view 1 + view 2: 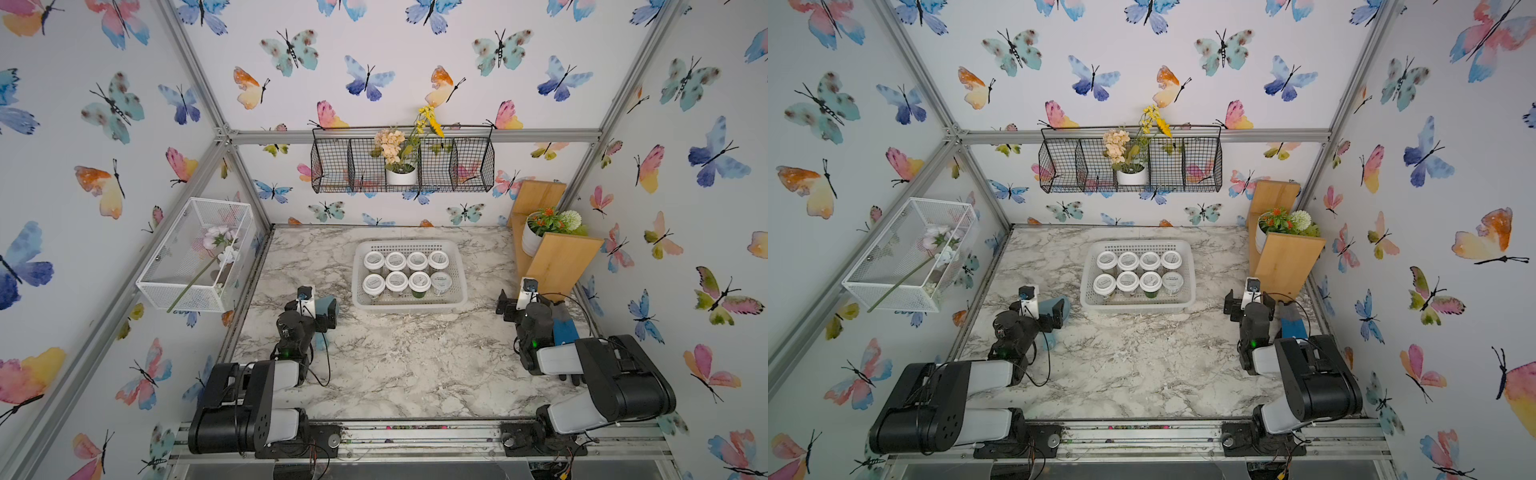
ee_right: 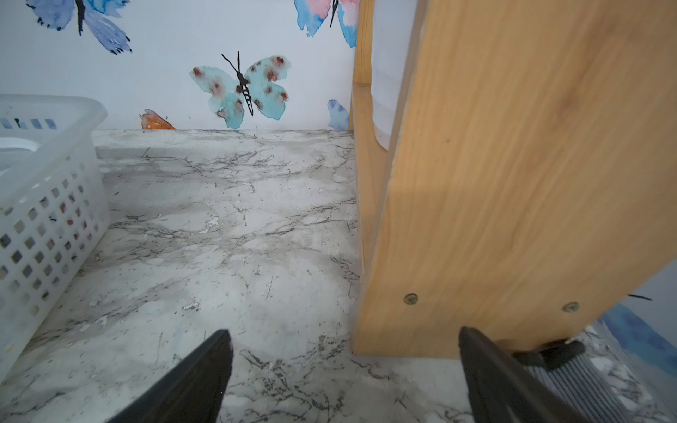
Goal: Put the yogurt in the basket
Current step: Reset both arms
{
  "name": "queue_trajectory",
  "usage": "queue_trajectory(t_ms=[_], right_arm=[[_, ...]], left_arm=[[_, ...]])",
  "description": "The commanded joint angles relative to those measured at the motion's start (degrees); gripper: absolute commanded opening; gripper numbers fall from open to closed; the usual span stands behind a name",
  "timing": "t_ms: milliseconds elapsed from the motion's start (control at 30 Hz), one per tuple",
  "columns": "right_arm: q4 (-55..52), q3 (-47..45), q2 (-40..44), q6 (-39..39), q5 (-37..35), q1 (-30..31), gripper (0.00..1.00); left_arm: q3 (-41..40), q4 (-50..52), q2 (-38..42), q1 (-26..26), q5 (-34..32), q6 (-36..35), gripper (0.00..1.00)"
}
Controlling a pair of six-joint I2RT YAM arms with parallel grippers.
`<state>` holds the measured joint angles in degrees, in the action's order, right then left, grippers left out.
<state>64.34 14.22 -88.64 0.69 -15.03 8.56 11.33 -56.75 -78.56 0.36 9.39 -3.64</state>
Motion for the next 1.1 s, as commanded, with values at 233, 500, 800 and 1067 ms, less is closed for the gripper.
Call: queue_trajectory(t_ms=[233, 500, 800, 1067], right_arm=[[6.51, -0.9, -1.55, -0.86, 2.72, -0.56, 0.99], [7.89, -1.93, -1.1, -1.63, 3.51, -0.56, 0.99], [6.51, -1.03, -1.38, -1.44, 3.6, -0.56, 0.99], [6.53, -1.03, -1.36, -1.4, 3.6, -0.56, 0.99]], left_arm=[[0.09, -4.38, -0.61, 0.77, 3.51, 0.76, 0.99], [0.06, -4.99, -1.03, 0.54, 1.44, 1.77, 0.99], [0.09, -5.04, -0.98, 0.58, 1.45, 1.71, 0.99], [0.09, -5.04, -1.06, 0.51, 1.49, 1.72, 0.99]])
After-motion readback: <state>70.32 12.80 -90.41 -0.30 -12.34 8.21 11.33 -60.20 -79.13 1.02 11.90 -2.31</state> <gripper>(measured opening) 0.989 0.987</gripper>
